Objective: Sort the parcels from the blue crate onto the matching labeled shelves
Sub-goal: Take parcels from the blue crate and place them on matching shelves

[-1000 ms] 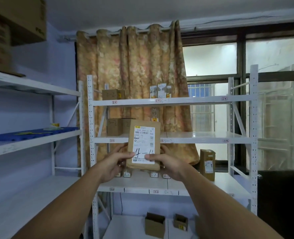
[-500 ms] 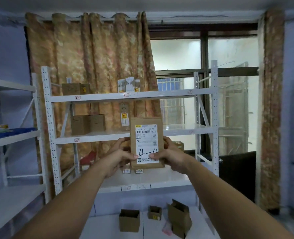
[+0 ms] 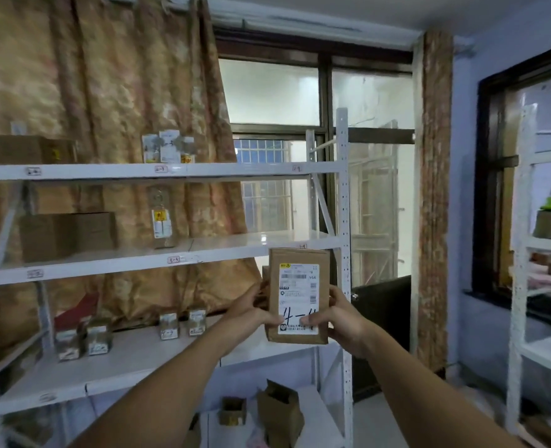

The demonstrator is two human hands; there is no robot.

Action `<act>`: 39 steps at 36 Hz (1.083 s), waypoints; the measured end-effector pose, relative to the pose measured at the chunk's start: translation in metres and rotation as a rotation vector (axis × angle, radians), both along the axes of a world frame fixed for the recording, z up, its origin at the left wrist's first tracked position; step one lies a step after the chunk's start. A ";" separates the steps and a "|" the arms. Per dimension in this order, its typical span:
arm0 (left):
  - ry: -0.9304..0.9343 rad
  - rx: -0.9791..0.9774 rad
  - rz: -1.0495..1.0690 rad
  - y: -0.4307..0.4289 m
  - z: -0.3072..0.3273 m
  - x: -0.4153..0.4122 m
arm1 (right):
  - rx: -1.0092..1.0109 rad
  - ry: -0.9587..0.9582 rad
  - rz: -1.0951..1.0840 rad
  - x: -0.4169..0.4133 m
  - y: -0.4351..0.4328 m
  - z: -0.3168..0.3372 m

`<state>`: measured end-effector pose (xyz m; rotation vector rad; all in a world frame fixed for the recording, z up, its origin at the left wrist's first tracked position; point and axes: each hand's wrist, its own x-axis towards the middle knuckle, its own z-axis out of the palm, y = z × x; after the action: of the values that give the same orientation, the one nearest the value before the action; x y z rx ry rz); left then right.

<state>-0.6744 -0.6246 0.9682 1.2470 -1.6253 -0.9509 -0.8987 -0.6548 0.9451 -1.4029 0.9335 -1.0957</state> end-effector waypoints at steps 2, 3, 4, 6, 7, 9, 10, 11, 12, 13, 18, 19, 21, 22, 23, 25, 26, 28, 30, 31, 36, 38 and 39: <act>-0.013 0.020 -0.019 -0.022 -0.010 -0.004 | 0.018 -0.005 -0.028 -0.002 -0.020 -0.016; -0.015 0.033 -0.036 -0.033 -0.014 -0.005 | 0.024 -0.005 -0.034 -0.003 -0.030 -0.023; -0.017 0.050 -0.050 -0.047 -0.020 -0.004 | 0.029 -0.002 -0.037 -0.005 -0.042 -0.029; -0.024 0.070 -0.067 -0.074 -0.030 -0.004 | 0.046 0.004 -0.037 -0.006 -0.067 -0.039; -0.025 0.074 -0.071 -0.088 -0.035 -0.003 | 0.051 0.008 -0.038 -0.006 -0.081 -0.043; -0.011 0.074 -0.072 -0.121 -0.045 -0.002 | 0.050 0.019 -0.037 -0.006 -0.113 -0.050; 0.000 0.079 -0.071 -0.139 -0.050 -0.002 | 0.046 0.028 -0.037 -0.005 -0.130 -0.052; 0.007 0.082 -0.067 -0.156 -0.053 -0.003 | 0.039 0.040 -0.035 -0.003 -0.149 -0.055; 0.018 0.083 -0.068 -0.175 -0.058 -0.002 | 0.032 0.057 -0.033 -0.002 -0.167 -0.059; 0.018 0.080 -0.069 -0.194 -0.062 -0.002 | 0.025 0.076 -0.028 0.000 -0.186 -0.062; -0.059 0.100 -0.146 -0.290 -0.083 0.003 | 0.007 0.225 -0.077 -0.001 -0.265 -0.080; -0.102 0.103 -0.187 -0.305 -0.083 0.003 | 0.008 0.236 -0.097 -0.003 -0.281 -0.085; -0.188 0.116 -0.261 -0.340 -0.085 0.001 | 0.014 0.256 -0.132 -0.010 -0.312 -0.094; -0.210 0.133 -0.285 -0.356 -0.087 0.000 | 0.022 0.270 -0.147 -0.014 -0.324 -0.097; -0.226 0.141 -0.306 -0.371 -0.090 -0.002 | 0.032 0.280 -0.161 -0.018 -0.335 -0.101; -0.249 0.133 -0.349 -0.403 -0.101 -0.007 | 0.065 0.279 -0.196 -0.027 -0.357 -0.112; -0.243 0.139 -0.357 -0.418 -0.109 -0.009 | 0.078 0.277 -0.215 -0.030 -0.369 -0.118; -0.198 0.134 -0.325 -0.452 -0.128 -0.015 | 0.095 0.282 -0.260 -0.036 -0.392 -0.129; -0.141 0.121 -0.263 -0.485 -0.149 -0.025 | 0.110 0.301 -0.296 -0.042 -0.418 -0.139; -0.123 0.120 -0.225 -0.501 -0.158 -0.032 | 0.116 0.311 -0.308 -0.045 -0.431 -0.142; -0.110 0.112 0.003 -0.567 -0.198 -0.065 | 0.133 0.310 -0.314 -0.058 -0.498 -0.157; -0.083 0.090 0.045 -0.588 -0.210 -0.079 | 0.126 0.313 -0.291 -0.063 -0.528 -0.166; -0.089 0.084 0.053 -0.598 -0.217 -0.085 | 0.128 0.314 -0.274 -0.065 -0.543 -0.171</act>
<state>-0.7599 -1.2222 0.7516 1.4003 -1.6265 -0.9518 -0.9641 -1.1977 0.7737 -1.3916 1.4311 -1.0080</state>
